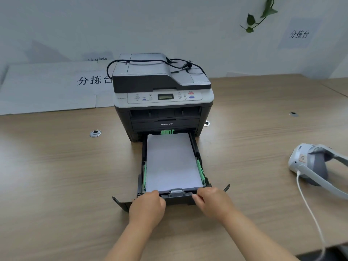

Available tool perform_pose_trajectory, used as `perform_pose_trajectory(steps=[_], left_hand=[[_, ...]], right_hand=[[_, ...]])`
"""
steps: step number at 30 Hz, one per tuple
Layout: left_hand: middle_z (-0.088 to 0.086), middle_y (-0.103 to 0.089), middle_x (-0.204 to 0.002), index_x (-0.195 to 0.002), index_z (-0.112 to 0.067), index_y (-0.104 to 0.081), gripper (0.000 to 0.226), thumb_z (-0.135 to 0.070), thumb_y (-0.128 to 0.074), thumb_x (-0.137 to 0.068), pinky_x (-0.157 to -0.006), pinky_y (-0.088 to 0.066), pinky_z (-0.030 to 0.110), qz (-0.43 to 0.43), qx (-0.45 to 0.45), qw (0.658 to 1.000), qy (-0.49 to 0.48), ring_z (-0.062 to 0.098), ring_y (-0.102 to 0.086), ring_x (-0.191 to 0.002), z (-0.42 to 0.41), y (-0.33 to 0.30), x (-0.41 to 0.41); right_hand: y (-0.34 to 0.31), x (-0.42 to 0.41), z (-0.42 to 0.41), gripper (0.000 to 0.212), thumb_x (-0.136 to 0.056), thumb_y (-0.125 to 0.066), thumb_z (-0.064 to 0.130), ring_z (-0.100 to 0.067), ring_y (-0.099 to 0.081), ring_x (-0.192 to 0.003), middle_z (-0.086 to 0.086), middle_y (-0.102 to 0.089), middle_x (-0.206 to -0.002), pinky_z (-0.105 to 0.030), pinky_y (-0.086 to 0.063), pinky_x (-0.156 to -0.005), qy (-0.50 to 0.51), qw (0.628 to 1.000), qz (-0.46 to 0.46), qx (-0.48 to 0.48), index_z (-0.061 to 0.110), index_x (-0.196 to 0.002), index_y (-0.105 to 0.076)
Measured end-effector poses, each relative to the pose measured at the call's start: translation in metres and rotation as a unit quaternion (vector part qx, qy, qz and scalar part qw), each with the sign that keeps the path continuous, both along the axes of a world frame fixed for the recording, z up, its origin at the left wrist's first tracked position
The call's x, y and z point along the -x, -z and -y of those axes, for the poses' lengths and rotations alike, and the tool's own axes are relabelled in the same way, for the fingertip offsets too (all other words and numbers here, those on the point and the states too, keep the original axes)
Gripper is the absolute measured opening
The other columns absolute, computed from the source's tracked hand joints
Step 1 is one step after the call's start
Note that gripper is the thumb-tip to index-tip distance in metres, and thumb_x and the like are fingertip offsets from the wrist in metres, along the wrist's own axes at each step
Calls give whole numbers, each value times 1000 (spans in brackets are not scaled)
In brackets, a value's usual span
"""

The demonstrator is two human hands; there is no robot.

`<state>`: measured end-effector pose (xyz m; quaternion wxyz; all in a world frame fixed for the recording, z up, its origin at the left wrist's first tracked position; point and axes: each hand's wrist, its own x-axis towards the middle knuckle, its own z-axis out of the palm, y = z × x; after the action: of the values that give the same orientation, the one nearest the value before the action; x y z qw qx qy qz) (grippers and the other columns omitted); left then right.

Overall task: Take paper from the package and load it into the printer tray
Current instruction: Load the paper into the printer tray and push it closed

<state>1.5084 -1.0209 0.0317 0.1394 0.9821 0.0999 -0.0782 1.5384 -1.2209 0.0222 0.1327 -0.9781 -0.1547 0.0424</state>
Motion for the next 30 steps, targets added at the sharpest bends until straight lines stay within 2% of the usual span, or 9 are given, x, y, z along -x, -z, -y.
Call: perform_pose_trajectory(steps=[3, 6, 9, 13, 16, 20, 25, 30], left_hand=[[8, -65, -111, -104, -12, -62, 26, -20, -40, -92, -76, -45, 30, -105, -67, 991, 44, 27, -62, -101, -2, -3, -1], [8, -64, -100, -90, -17, -58, 17, -13, -41, -91, -69, -42, 29, -137, -85, 985, 64, 26, -61, -88, -7, 0, -6], [7, -65, -101, -90, -16, -58, 17, -11, -42, -91, -68, -43, 29, -141, -97, 983, 63, 24, -54, -78, -8, 1, -13], [8, -67, -108, -97, -13, -63, 22, -11, -41, -92, -74, -49, 30, -141, -123, 980, 72, 26, -65, -96, -13, 5, -26], [9, -67, -109, -101, -12, -63, 23, -11, -41, -92, -71, -45, 31, -127, -141, 978, 83, 28, -64, -99, -19, 6, -39], [9, -66, -111, -105, -11, -62, 24, -14, -41, -93, -76, -48, 32, -103, -162, 977, 93, 29, -64, -101, -24, 8, -59], [9, -67, -108, -103, -11, -63, 23, -15, -42, -94, -68, -43, 30, -86, -165, 977, 105, 29, -64, -98, -28, 13, -86], [9, -67, -106, -103, -11, -62, 22, -13, -41, -94, -66, -42, 30, -67, -162, 978, 112, 29, -65, -94, -34, 18, -110]], right_hand=[[-1, -1, 3, 34, -97, -38, 35, -31, -62, -98, -9, -68, -105, -30, -33, -65, -18, 998, -34, 43, 10, -95, -61], [0, -5, 5, 32, -98, -35, 31, -33, -62, -99, -11, -68, -108, -31, -34, -65, -36, 994, -53, 88, 10, -95, -60], [3, -10, 4, 32, -99, -34, 29, -34, -62, -98, -12, -68, -107, -31, -34, -65, -45, 992, -46, 105, 9, -93, -59], [8, -23, 0, 34, -100, -34, 29, -33, -61, -101, -11, -67, -109, -30, -33, -66, -43, 993, -34, 104, 8, -103, -60], [12, -36, -4, 34, -100, -34, 29, -32, -61, -100, -12, -67, -109, -30, -33, -67, -45, 993, -25, 102, 7, -104, -60], [14, -57, -11, 34, -101, -33, 28, -33, -62, -99, -12, -67, -108, -29, -33, -65, -44, 993, -13, 108, 7, -103, -59], [16, -84, -15, 34, -101, -32, 27, -33, -62, -101, -14, -67, -110, -32, -38, -68, -34, 992, -4, 125, 6, -106, -58], [20, -109, -23, 32, -102, -31, 26, -31, -62, -99, -13, -66, -109, -29, -33, -65, -26, 991, 7, 131, 6, -105, -56]])
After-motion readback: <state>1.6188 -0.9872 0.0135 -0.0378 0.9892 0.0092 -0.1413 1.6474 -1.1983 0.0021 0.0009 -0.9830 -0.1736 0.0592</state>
